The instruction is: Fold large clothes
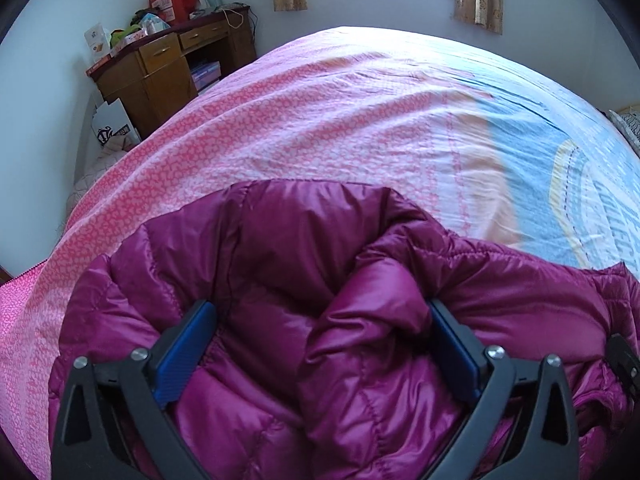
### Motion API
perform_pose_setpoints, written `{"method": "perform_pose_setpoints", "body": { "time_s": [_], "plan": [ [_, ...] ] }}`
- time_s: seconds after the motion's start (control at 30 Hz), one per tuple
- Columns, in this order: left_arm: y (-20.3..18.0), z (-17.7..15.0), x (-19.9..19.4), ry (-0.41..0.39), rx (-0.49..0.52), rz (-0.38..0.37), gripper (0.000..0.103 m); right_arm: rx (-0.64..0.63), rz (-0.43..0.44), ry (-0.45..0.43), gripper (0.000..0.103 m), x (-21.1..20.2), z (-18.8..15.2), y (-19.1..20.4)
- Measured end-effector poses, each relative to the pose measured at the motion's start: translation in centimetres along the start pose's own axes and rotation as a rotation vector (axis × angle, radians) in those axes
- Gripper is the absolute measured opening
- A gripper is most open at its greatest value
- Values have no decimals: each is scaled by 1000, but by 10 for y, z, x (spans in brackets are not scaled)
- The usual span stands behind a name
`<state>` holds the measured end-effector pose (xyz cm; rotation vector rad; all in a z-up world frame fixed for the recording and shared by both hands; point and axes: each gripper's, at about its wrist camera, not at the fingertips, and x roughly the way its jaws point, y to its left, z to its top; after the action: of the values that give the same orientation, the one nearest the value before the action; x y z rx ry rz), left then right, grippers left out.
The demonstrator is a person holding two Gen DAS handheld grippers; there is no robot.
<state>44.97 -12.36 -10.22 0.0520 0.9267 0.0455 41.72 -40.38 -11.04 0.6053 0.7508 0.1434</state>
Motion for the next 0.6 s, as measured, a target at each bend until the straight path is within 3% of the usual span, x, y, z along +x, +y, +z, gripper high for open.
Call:
{"method": "perform_pose_setpoints", "body": {
  "time_s": [0.23, 0.37, 0.47, 0.53, 0.6],
  "plan": [
    [1, -5, -3, -5, -10, -23, 103, -77, -88, -10, 11, 7, 0, 19],
    [11, -7, -11, 30, 10, -104, 103, -37, -61, 33, 14, -2, 0, 15],
    [18, -14, -37, 46, 89, -165, 103, 17, -81, 86, 15, -32, -2, 12],
    [34, -26, -68, -10, 110, -198, 103, 9, -48, 28, 17, -74, -12, 14],
    [54, -46, -99, -68, 133, -221, 103, -20, -18, -27, 32, -112, -28, 15]
  ]
}}
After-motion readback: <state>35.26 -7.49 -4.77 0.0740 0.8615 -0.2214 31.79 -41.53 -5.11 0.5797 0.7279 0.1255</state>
